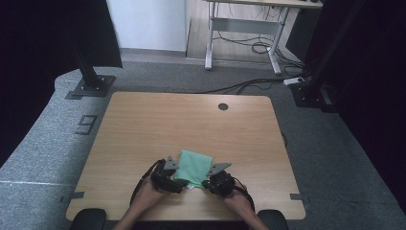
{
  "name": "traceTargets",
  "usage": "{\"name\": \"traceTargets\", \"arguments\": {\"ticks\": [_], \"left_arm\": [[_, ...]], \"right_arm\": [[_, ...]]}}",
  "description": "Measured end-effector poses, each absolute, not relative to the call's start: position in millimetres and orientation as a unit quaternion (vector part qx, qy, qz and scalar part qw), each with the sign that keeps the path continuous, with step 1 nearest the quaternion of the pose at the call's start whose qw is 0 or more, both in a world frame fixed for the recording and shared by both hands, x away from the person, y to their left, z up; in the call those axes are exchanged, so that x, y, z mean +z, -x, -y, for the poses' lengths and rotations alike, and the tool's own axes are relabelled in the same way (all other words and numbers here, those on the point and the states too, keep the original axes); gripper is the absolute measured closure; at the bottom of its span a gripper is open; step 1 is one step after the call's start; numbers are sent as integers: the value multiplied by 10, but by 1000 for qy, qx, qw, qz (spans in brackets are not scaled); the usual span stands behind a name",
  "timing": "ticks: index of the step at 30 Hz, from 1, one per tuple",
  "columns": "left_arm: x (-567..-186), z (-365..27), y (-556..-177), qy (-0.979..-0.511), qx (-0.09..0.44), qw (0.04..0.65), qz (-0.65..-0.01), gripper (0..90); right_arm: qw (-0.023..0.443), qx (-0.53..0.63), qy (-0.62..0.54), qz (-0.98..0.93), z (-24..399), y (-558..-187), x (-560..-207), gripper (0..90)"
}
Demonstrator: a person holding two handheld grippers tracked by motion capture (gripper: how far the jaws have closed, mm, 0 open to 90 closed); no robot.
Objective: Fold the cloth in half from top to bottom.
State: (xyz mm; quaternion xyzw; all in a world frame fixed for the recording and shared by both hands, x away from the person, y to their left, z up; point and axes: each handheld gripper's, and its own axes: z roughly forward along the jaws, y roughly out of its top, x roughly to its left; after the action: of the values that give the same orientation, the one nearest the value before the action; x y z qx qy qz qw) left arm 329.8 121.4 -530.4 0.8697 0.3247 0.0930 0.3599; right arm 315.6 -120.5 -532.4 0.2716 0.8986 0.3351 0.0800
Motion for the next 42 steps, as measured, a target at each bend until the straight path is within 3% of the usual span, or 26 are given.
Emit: {"name": "traceTargets", "arguments": {"ticks": [5, 11, 21, 42], "left_arm": [[-5123, -1396, -3359, -847, 94, 398, -341, 148], [-5387, -1420, -3461, -857, 120, 337, -370, 150], [-5449, -1392, -3489, -845, 117, 349, -389, 148], [-5473, -1359, -4022, -833, 144, 353, -401, 125]], "right_arm": [[83, 334, -273, -898, 1199, -3153, -5333, 875], [83, 335, -279, -896, 1208, -3157, -5338, 874], [104, 323, -289, -895, 1219, -3255, -5333, 874], [128, 321, -326, -880, 1249, -3836, -5358, 870]]}}
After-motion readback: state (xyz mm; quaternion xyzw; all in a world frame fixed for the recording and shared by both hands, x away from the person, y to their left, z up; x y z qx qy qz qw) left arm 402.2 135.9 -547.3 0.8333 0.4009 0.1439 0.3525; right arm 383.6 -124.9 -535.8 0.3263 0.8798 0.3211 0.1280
